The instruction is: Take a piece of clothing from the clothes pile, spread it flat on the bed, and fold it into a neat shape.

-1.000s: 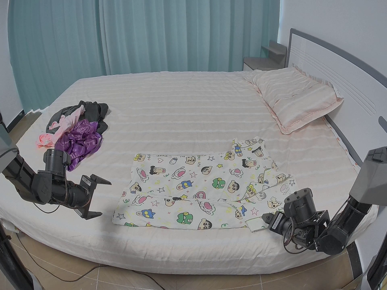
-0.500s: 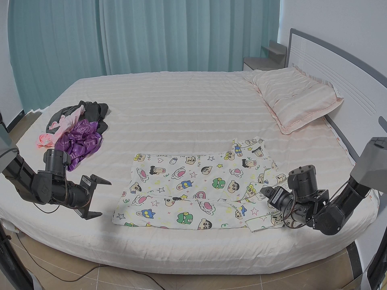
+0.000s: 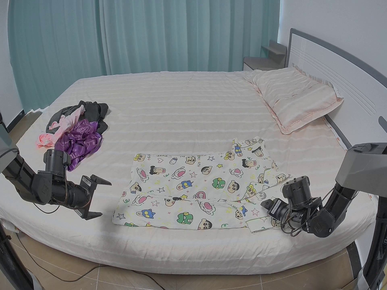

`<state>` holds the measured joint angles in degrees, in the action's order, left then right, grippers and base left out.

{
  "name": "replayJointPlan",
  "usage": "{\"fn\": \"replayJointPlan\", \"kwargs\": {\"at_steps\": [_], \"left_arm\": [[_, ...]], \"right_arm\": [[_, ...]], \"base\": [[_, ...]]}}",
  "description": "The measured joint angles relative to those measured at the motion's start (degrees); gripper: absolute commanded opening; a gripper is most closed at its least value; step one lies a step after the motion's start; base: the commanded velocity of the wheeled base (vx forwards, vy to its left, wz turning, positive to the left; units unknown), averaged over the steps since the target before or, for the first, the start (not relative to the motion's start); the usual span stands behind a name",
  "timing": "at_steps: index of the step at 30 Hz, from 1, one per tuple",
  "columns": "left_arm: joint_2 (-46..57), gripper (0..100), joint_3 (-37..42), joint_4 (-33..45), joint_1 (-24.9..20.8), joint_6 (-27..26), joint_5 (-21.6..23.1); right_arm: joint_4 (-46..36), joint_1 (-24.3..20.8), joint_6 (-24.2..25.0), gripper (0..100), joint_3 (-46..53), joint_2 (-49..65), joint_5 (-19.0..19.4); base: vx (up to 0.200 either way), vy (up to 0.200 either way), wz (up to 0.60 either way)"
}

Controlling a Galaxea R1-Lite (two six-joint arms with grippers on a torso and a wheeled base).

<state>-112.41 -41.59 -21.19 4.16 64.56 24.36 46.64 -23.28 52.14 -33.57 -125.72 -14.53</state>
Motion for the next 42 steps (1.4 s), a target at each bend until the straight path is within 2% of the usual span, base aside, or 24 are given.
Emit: {"fn": "replayJointPlan", "kwargs": {"at_steps": [4, 11, 22, 29, 42], "left_arm": [[0.0, 100, 0.1, 0.0, 0.0, 0.0, 0.0], [0.0, 100, 0.1, 0.0, -0.1, -0.1, 0.0], [0.0, 100, 0.1, 0.0, -0.1, -0.1, -0.1], [0.0, 100, 0.1, 0.0, 0.0, -0.1, -0.1], [0.0, 100, 0.1, 0.0, 0.0, -0.1, -0.1]], "right_arm": [[-0.5, -1.0, -0.2, 100, 0.3, 2.4, 0.0], [-4.1, -7.2, -0.2, 100, -3.7, 6.3, 0.2], [-10.7, -14.0, -0.1, 100, -16.0, -0.1, 0.2], [-11.1, -15.7, 0.0, 100, -18.7, -4.6, -0.1], [-14.3, -15.2, -0.5, 100, -25.6, -8.4, -0.3]], "base": [[0.000, 0.000, 0.00], [0.000, 0.000, 0.00], [0.000, 0.000, 0.00], [0.000, 0.000, 0.00], [0.000, 0.000, 0.00]]}}
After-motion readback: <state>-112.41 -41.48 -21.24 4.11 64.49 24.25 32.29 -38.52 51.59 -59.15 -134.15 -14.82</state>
